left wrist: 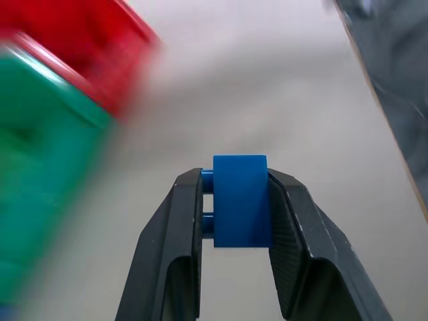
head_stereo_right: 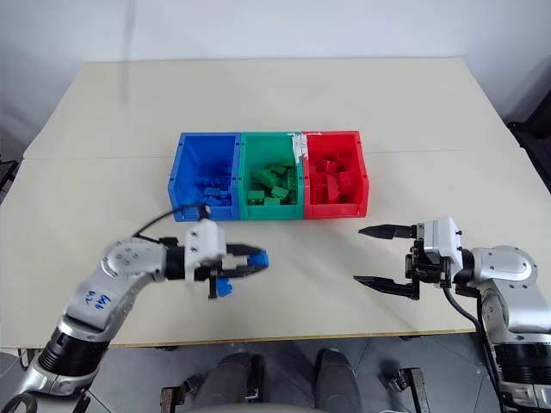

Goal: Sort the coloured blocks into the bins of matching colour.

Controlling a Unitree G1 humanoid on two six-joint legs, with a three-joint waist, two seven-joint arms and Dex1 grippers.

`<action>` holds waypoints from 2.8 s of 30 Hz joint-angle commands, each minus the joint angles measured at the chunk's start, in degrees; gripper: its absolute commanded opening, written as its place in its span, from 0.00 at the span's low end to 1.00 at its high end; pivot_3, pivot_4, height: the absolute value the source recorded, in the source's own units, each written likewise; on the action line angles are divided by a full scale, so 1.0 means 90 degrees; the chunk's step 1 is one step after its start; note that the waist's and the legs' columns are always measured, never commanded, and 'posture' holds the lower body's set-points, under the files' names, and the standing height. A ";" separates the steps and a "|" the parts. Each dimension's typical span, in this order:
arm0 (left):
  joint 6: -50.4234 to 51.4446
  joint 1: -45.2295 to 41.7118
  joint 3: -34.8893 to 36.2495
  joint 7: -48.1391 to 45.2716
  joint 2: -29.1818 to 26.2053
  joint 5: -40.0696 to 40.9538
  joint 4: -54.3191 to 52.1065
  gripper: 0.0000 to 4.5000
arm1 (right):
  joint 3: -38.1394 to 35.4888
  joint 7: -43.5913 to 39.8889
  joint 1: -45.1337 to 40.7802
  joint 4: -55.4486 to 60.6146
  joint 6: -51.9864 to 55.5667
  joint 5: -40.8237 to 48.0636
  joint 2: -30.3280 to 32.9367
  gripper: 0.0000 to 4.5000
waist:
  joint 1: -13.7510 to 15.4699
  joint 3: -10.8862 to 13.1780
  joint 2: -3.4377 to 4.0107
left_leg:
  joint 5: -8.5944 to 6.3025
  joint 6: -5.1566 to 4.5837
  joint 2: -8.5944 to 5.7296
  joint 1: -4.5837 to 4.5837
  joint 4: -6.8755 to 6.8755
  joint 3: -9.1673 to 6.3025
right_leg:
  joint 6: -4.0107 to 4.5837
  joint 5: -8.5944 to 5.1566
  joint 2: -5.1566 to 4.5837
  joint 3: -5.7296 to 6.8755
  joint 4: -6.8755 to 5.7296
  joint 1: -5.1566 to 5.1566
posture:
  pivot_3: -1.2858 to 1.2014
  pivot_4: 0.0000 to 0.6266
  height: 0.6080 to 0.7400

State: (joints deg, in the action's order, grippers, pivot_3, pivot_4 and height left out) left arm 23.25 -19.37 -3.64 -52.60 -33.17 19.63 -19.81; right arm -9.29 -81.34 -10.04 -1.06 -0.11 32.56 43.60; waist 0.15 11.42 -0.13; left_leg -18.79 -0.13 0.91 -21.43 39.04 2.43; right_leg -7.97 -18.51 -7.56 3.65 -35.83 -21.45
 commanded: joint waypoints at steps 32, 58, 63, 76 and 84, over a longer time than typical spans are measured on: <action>-0.2241 0.1792 0.3517 -0.1442 -0.1846 0.0599 0.2251 0.99 | 0.0252 -0.0442 -0.1030 -0.0952 -0.0454 -0.0050 -0.0558 1.00 | -0.0100 0.0003 -0.0001 | -0.0004 -0.0001 0.0005 -0.0009 -0.0006 0.0003 | -0.0009 0.0005 -0.0004 0.0006 0.0020 -0.0005 | 0.52 0.24 1.00; -0.1822 0.1849 0.0078 -0.0510 -0.0831 -0.0984 0.0511 0.99 | 0.0060 -0.0505 -0.0541 -0.0563 -0.0400 -0.0070 -0.0224 1.00 | -0.0049 0.0003 0.0000 | -0.0022 -0.0011 0.0002 -0.0009 -0.0015 0.0017 | -0.0009 0.0005 -0.0003 0.0002 0.0004 -0.0007 | 0.52 0.24 1.00; -0.1568 0.2219 -0.0158 -0.0296 -0.0815 -0.1125 0.0091 0.99 | -0.0084 -0.0256 -0.0320 -0.0257 -0.0290 -0.0010 -0.0208 1.00 | -0.0029 0.0003 0.0000 | -0.0022 -0.0011 0.0004 -0.0009 -0.0012 0.0017 | -0.0009 0.0005 -0.0005 0.0001 0.0009 -0.0006 | 0.52 0.24 1.00; -0.1638 0.2307 -0.0122 -0.0211 -0.0958 -0.1203 0.0451 0.39 | 0.0016 -0.0112 -0.0392 -0.0264 -0.0369 -0.0102 -0.0351 1.00 | -0.0023 0.0002 0.0001 | -0.0017 -0.0007 0.0005 0.0006 -0.0008 0.0014 | -0.0008 0.0005 -0.0012 -0.0005 0.0018 0.0001 | 0.52 0.24 1.00; -0.1033 0.0959 0.1006 0.0426 -0.0110 0.0304 0.0536 0.34 | 0.0102 -0.0087 -0.0485 -0.0334 -0.0396 -0.0157 -0.0433 1.00 | 0.0008 0.0003 -0.0001 | -0.0013 -0.0006 0.0004 -0.0003 0.0001 -0.0003 | -0.0008 0.0007 -0.0015 0.0006 0.0010 0.0000 | 0.52 0.24 1.00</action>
State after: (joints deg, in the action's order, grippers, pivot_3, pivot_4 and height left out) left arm 13.25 -8.67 2.26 -51.04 -34.06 20.41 -14.82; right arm -7.55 -82.34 -14.08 -4.77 -2.63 30.79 39.82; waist 0.22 11.45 -0.14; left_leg -18.91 -0.19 0.93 -21.46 39.05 2.40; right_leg -8.04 -18.45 -7.70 3.71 -35.75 -21.44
